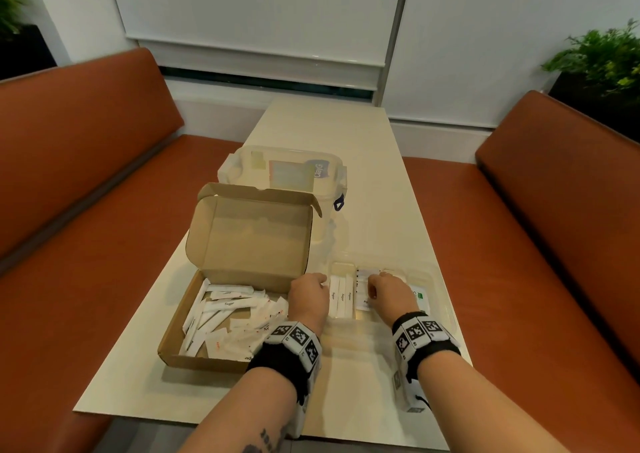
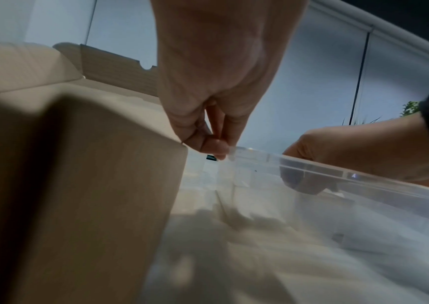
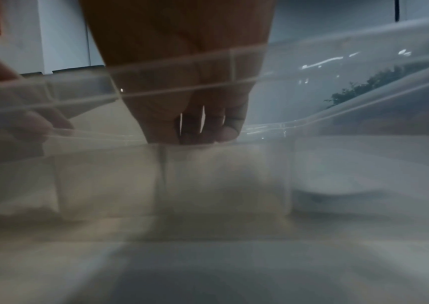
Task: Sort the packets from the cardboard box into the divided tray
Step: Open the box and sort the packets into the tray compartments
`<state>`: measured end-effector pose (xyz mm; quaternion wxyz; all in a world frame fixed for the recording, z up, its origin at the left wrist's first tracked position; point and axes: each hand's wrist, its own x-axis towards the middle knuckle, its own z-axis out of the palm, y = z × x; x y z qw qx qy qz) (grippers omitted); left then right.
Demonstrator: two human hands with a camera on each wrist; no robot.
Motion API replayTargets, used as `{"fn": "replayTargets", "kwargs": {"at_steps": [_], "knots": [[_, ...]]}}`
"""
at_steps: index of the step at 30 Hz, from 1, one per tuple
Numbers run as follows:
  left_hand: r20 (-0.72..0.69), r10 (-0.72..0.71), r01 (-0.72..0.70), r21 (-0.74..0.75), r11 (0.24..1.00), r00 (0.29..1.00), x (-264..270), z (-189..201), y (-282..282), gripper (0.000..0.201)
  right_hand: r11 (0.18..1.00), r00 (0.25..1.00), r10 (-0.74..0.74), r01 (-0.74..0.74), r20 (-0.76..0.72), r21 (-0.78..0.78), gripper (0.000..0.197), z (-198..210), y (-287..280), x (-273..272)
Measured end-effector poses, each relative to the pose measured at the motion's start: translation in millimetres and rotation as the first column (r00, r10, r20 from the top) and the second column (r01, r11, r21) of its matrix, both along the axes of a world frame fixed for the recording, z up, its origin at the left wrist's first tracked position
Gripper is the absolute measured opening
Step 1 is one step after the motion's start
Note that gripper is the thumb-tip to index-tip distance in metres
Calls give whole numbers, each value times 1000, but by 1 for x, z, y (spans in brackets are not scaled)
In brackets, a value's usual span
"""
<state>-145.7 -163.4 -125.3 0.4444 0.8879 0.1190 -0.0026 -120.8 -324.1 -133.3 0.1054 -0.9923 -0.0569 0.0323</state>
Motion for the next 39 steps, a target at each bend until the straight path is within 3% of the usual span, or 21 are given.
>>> {"fn": "replayTargets", "kwargs": {"at_steps": [12,15,21,24,27,32,35,39], "knots": [[-32,6,-6,3,1000,999,0,4,0,35,999,999,-33,33,-21,-16,12,0,2,1],[-35,17,-17,9,1000,999,0,6,0,33,994,997,-72,73,-13,84,11,4,3,0],[-57,30,-34,-76,996,998,1,24,18,16,917,963,-172,79,208,390,7,23,26,-14],[-59,92,-97,-87,991,994,2,40,48,17,868,975,-124,15,187,497,5,32,54,-26],[-50,217,-216,20,976,975,0,48,99,18,816,993,-35,-38,114,577,4,36,87,-40],[-53,438,-417,226,880,897,-18,35,166,29,848,978,185,-112,-92,518,15,32,143,-57],[-89,459,-426,253,869,884,-28,23,180,38,899,945,264,-169,-194,403,31,28,170,-59],[-112,422,-389,236,891,899,-31,10,191,24,938,894,328,-272,-304,213,64,23,197,-56]]}}
